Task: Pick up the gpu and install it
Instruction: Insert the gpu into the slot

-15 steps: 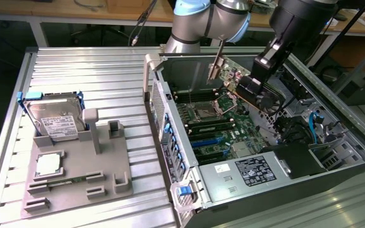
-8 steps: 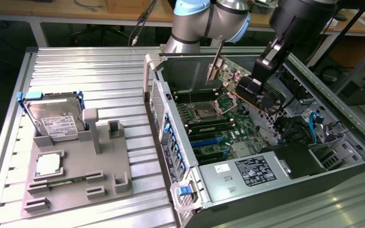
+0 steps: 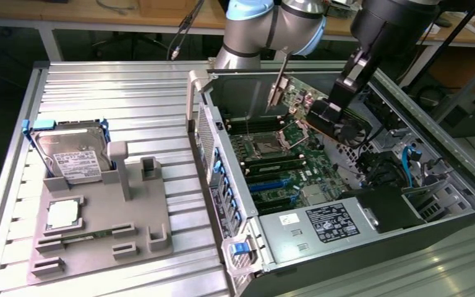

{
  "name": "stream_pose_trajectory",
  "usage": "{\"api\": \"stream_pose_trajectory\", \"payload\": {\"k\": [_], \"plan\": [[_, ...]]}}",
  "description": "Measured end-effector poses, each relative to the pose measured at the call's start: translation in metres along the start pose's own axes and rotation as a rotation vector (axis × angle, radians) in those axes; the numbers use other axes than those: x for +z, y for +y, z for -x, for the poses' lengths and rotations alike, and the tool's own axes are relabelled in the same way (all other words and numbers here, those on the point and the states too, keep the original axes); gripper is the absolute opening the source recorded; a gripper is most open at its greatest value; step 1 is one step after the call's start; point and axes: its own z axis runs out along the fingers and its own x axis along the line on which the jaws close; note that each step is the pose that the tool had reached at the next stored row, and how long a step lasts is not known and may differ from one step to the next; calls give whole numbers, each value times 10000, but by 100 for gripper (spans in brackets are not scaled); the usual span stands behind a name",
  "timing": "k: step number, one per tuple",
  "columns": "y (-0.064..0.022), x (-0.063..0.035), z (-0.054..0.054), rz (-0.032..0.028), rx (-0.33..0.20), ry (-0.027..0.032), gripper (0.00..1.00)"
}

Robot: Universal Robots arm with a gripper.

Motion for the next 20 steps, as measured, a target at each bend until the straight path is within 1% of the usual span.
{"api": "stream_pose_trajectory", "payload": {"k": [5, 20], "plan": [[0, 0, 0, 10, -454, 10, 27], [0, 0, 0, 34, -1549, 32, 27]]}}
